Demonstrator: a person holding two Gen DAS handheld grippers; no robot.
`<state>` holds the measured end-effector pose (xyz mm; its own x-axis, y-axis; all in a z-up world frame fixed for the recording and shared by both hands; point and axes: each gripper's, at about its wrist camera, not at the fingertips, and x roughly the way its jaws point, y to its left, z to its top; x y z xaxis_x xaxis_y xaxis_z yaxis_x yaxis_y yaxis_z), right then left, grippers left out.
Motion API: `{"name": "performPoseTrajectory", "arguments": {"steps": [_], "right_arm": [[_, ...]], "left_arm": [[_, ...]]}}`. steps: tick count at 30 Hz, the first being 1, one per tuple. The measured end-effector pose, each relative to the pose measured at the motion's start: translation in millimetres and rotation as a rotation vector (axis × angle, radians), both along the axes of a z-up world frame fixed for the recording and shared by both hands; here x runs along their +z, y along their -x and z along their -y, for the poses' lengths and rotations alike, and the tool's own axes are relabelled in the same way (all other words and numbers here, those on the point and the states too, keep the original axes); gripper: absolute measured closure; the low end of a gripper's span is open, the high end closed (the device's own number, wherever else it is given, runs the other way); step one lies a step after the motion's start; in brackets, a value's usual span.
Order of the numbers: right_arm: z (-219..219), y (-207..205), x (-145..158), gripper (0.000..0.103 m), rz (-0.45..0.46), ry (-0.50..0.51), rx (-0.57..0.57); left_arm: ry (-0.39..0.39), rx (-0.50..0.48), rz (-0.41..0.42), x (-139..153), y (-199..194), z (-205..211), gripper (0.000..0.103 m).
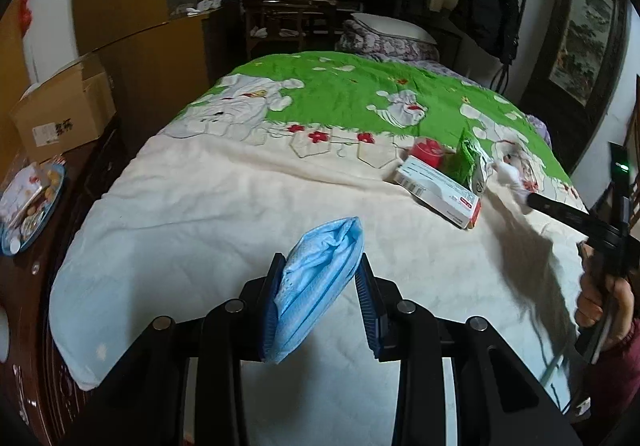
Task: Collect trash
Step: 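Grasp the blue face mask with left tool while right tool grasps the white cloth, then carry mask and cloth to the red wastebasket and open both tools over it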
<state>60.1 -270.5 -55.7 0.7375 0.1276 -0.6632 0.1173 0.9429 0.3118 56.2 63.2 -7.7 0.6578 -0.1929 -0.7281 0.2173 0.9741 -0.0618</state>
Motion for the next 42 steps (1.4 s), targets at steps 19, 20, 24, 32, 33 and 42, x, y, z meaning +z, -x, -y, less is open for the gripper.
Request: {"name": "performPoseTrajectory", "arguments": {"steps": [19, 20, 24, 32, 33, 42], "right_arm": [[-80.3, 109.6, 103.7, 0.099, 0.204, -0.082, 0.223], [-86.6, 112.5, 106.6, 0.099, 0.209, -0.084, 0.238], [-119.2, 123.5, 115.7, 0.099, 0.215, -0.088, 0.31], [-183.5, 136.7, 120.8, 0.099, 0.198, -0.069, 0.441], [-193.5, 137.5, 120.4, 0.099, 0.192, -0.065, 0.458], [-254.7, 137.3, 112.2, 0.099, 0.14, -0.05, 0.558]], "left_arm": [[0.004, 0.192, 0.122, 62.6, 117.9, -95.0, 0.068], [0.004, 0.204, 0.125, 63.6, 123.5, -101.0, 0.068], [0.014, 0.265, 0.127, 63.4, 146.7, -133.6, 0.068], [0.028, 0.361, 0.077, 37.1, 173.9, -192.4, 0.068], [0.028, 0.371, 0.065, 31.2, 175.3, -199.1, 0.068], [0.056, 0.432, -0.022, -18.4, 181.4, -249.2, 0.068]]}}
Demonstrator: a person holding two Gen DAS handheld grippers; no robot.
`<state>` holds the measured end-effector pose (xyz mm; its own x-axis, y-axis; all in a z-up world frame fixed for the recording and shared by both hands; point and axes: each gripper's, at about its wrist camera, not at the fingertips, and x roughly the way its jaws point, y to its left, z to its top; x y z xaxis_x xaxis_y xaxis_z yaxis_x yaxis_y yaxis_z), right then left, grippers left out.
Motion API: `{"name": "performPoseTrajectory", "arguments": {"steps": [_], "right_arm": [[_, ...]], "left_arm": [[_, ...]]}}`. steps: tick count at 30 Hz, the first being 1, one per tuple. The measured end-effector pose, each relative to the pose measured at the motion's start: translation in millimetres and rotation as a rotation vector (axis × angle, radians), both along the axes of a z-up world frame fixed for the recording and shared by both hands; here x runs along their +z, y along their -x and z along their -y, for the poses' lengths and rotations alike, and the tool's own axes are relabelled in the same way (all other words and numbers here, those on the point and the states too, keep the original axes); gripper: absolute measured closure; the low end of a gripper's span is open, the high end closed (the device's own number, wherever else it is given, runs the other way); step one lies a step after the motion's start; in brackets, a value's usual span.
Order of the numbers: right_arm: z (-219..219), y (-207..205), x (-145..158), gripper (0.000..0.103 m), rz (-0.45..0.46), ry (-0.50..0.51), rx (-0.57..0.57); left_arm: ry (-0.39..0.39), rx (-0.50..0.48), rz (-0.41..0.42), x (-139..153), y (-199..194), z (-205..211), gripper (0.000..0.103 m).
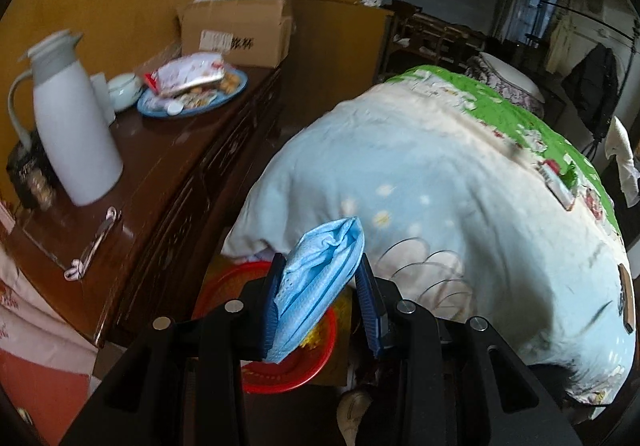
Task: Collect trash
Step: 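Carry mask and cloth to the red wastebasket and open both tools over it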
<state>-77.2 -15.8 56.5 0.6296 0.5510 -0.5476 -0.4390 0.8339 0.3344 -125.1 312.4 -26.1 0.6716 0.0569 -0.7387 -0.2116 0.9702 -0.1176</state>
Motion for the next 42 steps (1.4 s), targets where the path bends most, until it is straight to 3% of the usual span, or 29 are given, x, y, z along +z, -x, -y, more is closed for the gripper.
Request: {"name": "performPoseTrajectory", "arguments": {"steps": [13, 23, 27, 28, 29, 35, 42], "right_arm": [[-78.8, -12.2, -24.6, 0.099, -0.065, 0.067, 0.109], [-110.5, -19.5, -41.1, 0.099, -0.107, 0.1, 0.16], [-119.4, -20.9, -47.5, 0.099, -0.122, 0.109, 0.174], [-121.9, -21.3, -48.9, 0.099, -0.126, 0.112, 0.179], [-124.2, -21.6, -49.8, 0.099, -0.13, 0.114, 0.184], [-147.2, -16.5, -59.0, 0.099, -0.148, 0.13, 0.251], [-190.7, -8.7, -80.7, 0.099, -0.199, 0.165, 0.36]], "left_arm": [[0.066, 0.029, -0.056, -44.1, -10.5, -37.0, 0.068], [0.131, 0.037, -0.137, -89.1, -22.1, -52.6, 0.065], [0.149, 0.046, -0.157, -97.5, -24.0, -57.6, 0.049], [0.15, 0.051, -0.165, -98.3, -23.8, -59.3, 0.033], [0.153, 0.06, -0.168, -98.5, -23.2, -61.9, 0.024], [0.161, 0.133, -0.134, -89.0, -6.0, -82.1, 0.014], [0.11, 0.256, -0.13, -83.7, 20.5, -109.2, 0.013]]}}
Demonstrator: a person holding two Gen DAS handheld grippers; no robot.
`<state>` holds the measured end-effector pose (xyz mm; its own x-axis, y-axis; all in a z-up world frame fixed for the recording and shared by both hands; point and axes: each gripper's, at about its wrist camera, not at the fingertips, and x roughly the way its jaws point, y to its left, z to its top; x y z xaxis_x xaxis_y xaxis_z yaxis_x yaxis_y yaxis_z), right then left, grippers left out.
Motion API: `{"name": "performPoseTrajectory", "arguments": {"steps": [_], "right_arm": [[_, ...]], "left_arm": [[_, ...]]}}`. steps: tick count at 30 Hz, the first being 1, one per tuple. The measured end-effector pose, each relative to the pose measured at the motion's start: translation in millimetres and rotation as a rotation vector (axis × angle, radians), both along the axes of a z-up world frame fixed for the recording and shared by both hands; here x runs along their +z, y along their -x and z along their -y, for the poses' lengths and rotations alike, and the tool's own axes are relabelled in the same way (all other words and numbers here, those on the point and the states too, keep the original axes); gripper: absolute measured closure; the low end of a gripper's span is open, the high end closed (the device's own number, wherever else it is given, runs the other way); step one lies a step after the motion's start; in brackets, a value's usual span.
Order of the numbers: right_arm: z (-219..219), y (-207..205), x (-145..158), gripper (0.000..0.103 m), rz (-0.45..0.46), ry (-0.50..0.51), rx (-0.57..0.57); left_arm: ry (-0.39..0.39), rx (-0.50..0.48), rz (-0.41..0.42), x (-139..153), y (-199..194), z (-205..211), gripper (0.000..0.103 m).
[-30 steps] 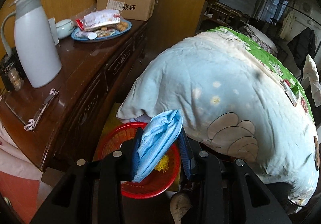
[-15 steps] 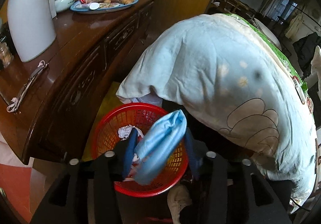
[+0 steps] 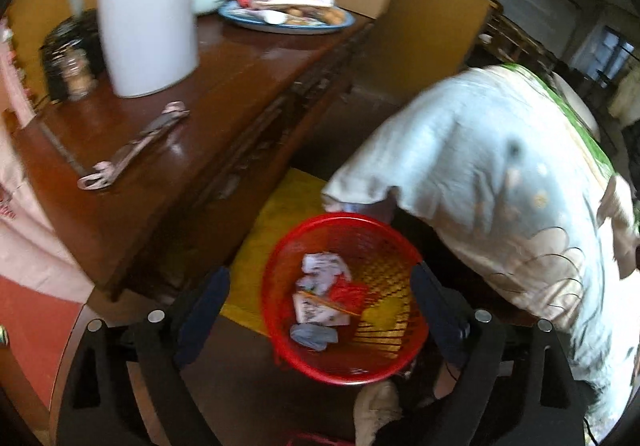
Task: Collect trash
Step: 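Carry mask and cloth to the red wastebasket and open both tools over it, then move both tools back over the quilt toward the remaining trash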
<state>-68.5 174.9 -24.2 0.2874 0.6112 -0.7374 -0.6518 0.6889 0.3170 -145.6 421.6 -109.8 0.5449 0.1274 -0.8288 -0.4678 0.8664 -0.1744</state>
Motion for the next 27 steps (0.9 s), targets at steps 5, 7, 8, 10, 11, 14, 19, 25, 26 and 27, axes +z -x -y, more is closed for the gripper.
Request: {"name": "performPoseTrajectory", "arguments": {"steps": [5, 7, 8, 10, 11, 14, 19, 25, 26, 27], "right_arm": [[-35.3, 1.8, -20.0, 0.098, -0.043, 0.028, 0.07], [-50.8, 1.1, -29.6, 0.098, -0.064, 0.046, 0.097], [-56.2, 0.5, -32.6, 0.097, -0.071, 0.052, 0.107], [-68.8, -1.7, -40.7, 0.094, -0.086, 0.063, 0.127], [-75.0, -3.7, -44.4, 0.094, -0.095, 0.064, 0.137], [-84.6, -8.5, -52.3, 0.09, -0.126, 0.061, 0.16], [-84.0, -17.2, -53.2, 0.088, -0.136, 0.045, 0.143], [-63.9, -23.8, -41.9, 0.088, -0.117, 0.021, 0.098], [-59.8, -24.5, -40.2, 0.086, -0.112, 0.017, 0.092], [-54.7, -25.0, -37.1, 0.085, -0.105, 0.013, 0.081]], "left_arm": [[-0.034, 0.065, -0.008, -0.7, 16.0, -22.1, 0.013], [-0.047, 0.082, -0.011, -2.0, 20.1, -29.2, 0.012], [-0.049, 0.087, -0.011, -2.4, 21.5, -31.5, 0.012], [-0.048, 0.094, -0.012, -3.5, 23.1, -36.5, 0.012], [-0.047, 0.097, -0.014, -4.0, 23.5, -39.2, 0.012], [-0.048, 0.1, -0.017, -6.6, 22.6, -42.2, 0.012], [-0.063, 0.085, -0.027, -8.3, 16.1, -40.8, 0.012], [-0.098, 0.055, -0.031, -0.2, 6.3, -27.1, 0.012], [-0.105, 0.047, -0.028, 3.5, 4.8, -23.0, 0.012], [-0.11, 0.04, -0.025, 6.7, 3.6, -19.2, 0.012]]}}
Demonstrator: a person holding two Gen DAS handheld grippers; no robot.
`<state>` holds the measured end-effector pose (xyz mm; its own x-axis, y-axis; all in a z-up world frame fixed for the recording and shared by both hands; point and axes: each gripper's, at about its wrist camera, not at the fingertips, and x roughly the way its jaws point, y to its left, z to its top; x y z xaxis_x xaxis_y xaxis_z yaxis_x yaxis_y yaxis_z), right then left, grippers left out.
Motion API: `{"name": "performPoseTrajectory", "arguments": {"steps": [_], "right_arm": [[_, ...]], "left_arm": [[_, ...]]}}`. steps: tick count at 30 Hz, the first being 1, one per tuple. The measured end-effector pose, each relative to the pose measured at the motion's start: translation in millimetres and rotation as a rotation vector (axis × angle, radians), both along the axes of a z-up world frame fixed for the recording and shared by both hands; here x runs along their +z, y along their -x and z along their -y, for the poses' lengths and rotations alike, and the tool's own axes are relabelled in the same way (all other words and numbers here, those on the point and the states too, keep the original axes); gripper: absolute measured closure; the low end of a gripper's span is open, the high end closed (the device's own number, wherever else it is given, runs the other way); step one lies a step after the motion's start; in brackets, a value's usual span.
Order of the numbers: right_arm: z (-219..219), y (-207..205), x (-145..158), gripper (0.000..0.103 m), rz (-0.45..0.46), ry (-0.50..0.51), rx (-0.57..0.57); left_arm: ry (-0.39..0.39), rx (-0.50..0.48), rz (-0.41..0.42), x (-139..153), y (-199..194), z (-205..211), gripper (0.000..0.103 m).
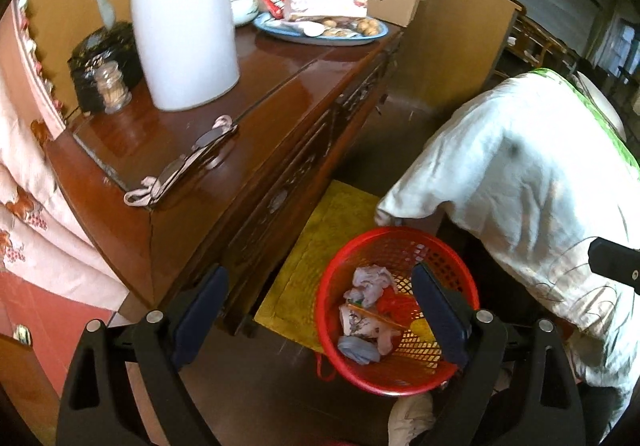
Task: Collect trash
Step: 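Move both tools back over the quilt toward the remaining trash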
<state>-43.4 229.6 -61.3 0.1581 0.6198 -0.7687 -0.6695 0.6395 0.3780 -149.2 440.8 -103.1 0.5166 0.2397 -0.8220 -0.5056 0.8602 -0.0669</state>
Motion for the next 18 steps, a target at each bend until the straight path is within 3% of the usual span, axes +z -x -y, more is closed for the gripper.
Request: {"name": "performPoseTrajectory", "arguments": {"steps": [3, 10, 14, 18], "right_arm": [[18.4, -2.0, 9.2, 0.075, 0.017, -0.025, -0.033], [84.4, -7.0, 38.2, 0.042, 0.058, -0.103, -0.169], [135.0, -9.2, 52.8, 0.035, 0.089, -0.148, -0.268], [181.7, -11.3, 62.6, 0.035, 0.114, -0.179, -0.347]], "left_arm": [[-0.015, -0.022, 0.008, 10.6, -3.4, 12.6, 0.012], [-0.084, -0.093, 0.03, 43.6, -14.2, 60.4, 0.011], [-0.131, -0.149, 0.05, 64.8, -21.6, 97.2, 0.009], [-0.184, -0.209, 0.068, 81.7, -29.9, 137.1, 0.007]]}}
